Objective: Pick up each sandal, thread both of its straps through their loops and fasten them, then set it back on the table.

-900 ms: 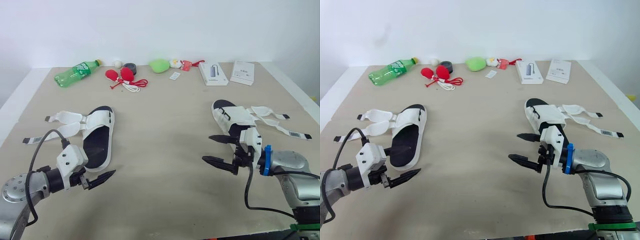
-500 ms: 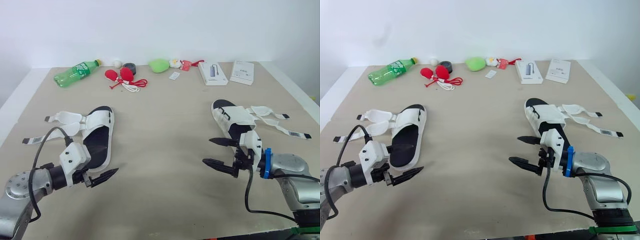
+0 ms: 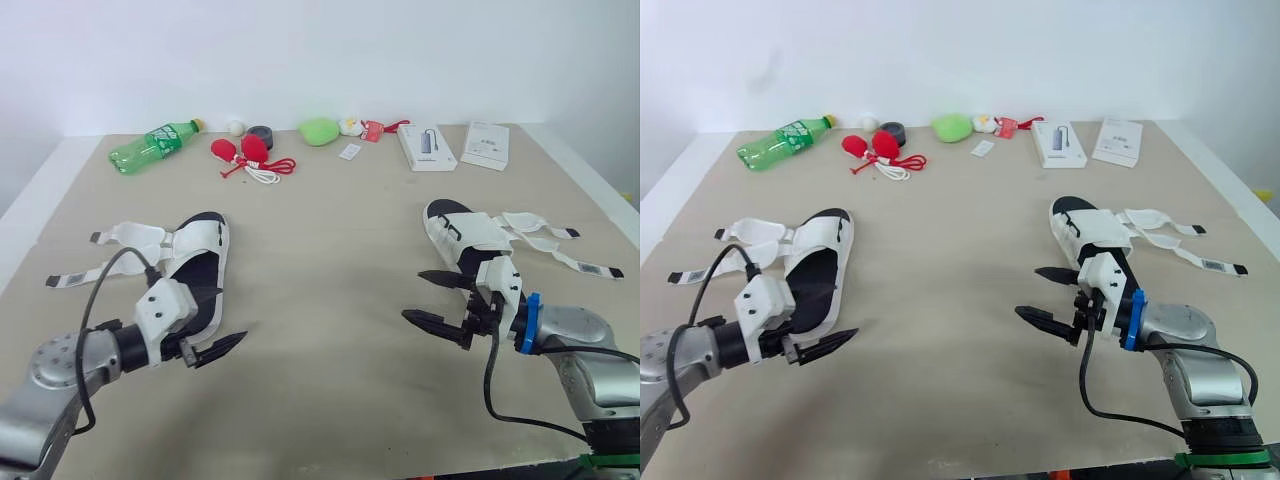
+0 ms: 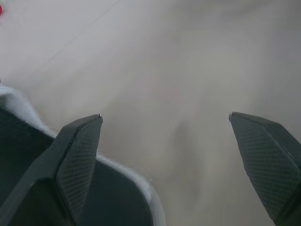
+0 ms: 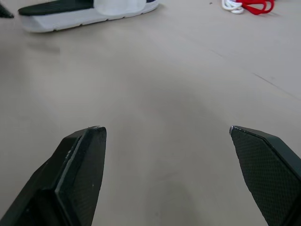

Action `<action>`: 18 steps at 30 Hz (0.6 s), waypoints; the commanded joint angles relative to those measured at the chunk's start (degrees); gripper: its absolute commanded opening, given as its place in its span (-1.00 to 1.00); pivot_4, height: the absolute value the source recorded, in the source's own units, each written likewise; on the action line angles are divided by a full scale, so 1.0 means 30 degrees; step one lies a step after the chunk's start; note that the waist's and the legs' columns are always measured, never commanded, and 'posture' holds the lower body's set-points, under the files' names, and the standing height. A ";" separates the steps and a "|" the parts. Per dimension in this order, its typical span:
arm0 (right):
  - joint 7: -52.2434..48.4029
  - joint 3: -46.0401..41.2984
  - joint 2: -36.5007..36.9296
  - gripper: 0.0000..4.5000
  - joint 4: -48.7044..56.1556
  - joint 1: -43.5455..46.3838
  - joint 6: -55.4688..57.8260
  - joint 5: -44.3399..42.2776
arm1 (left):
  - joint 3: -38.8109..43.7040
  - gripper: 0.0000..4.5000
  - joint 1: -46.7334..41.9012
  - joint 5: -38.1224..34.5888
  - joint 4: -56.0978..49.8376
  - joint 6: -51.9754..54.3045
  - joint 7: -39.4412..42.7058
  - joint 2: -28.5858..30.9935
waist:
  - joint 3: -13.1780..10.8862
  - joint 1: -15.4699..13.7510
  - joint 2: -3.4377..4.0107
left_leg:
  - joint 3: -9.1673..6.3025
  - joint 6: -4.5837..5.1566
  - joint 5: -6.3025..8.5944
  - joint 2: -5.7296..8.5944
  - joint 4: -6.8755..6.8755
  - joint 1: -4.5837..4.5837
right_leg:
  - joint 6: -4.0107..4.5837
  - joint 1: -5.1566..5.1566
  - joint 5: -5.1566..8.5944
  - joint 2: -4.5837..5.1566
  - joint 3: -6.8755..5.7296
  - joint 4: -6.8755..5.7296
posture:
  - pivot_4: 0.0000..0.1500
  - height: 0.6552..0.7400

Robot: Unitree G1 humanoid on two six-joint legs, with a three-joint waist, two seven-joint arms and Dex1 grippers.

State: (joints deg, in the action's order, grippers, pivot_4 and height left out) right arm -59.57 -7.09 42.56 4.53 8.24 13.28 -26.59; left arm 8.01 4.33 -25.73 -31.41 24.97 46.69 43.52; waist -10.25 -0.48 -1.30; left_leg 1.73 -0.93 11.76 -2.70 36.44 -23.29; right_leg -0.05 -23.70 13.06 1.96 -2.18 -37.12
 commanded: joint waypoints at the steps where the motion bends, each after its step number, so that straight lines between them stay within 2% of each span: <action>1: 0.1694 -0.0777 -0.0298 1.00 0.0744 0.0801 0.1586 -0.0475 | -0.1376 0.98 -0.2038 -0.1217 -0.1134 0.0793 0.0209 -0.0583 | 0.0000 -0.0007 0.0001 | 0.0003 0.0000 0.0000 0.0006 0.0003 0.0003 | -0.0006 0.0006 -0.0004 0.0001 0.0010 -0.0001 | 1.00 1.00; 4: 0.3532 -0.0963 -0.1063 1.00 0.1261 0.1301 0.3296 -0.0847 | -0.3539 0.98 -0.4197 -0.1658 -0.0982 0.1378 0.0678 -0.1630 | 0.0006 -0.0011 -0.0008 | 0.0004 0.0001 -0.0001 0.0014 0.0033 -0.0002 | -0.0031 0.0022 -0.0032 -0.0016 0.0040 0.0000 | 1.00 1.00; 8: 0.5599 -0.0782 -0.1629 1.00 0.2130 0.1465 0.3984 0.0104 | -0.5636 0.98 -0.5921 -0.1175 -0.0292 0.1356 0.0642 -0.3108 | 0.0006 -0.0008 -0.0008 | 0.0010 0.0007 0.0003 0.0015 0.0036 -0.0006 | -0.0037 0.0021 -0.0035 -0.0033 0.0065 0.0001 | 1.00 1.00; 14: 0.8741 -0.0948 -0.2393 1.00 0.2804 0.1295 0.4190 0.1782 | -0.7510 0.98 -0.7132 -0.0110 0.1061 0.0373 0.1024 -0.4339 | 0.0009 0.0012 -0.0002 | -0.0010 0.0021 0.0009 -0.0003 0.0041 -0.0003 | -0.0025 0.0019 -0.0033 -0.0102 0.0087 -0.0006 | 1.00 1.00; 18: 1.0598 -0.1516 -0.3205 1.00 0.3167 0.1146 0.4985 0.1878 | -0.8178 0.98 -0.7713 0.0978 0.2441 -0.0835 0.1129 -0.5074 | 0.0009 0.0008 -0.0002 | -0.0009 0.0021 0.0009 -0.0006 0.0040 0.0000 | -0.0022 0.0019 -0.0031 -0.0136 0.0143 -0.0008 | 1.00 1.00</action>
State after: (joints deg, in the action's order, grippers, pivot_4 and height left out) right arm -30.50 -9.38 33.56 11.17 11.55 27.48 -20.92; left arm -16.03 -17.38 -24.21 -24.93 25.00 50.03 29.33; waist -10.22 -0.46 -1.31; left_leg 1.70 -0.87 11.79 -2.71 36.55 -23.29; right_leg -0.11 -23.64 12.97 1.52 -1.70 -37.14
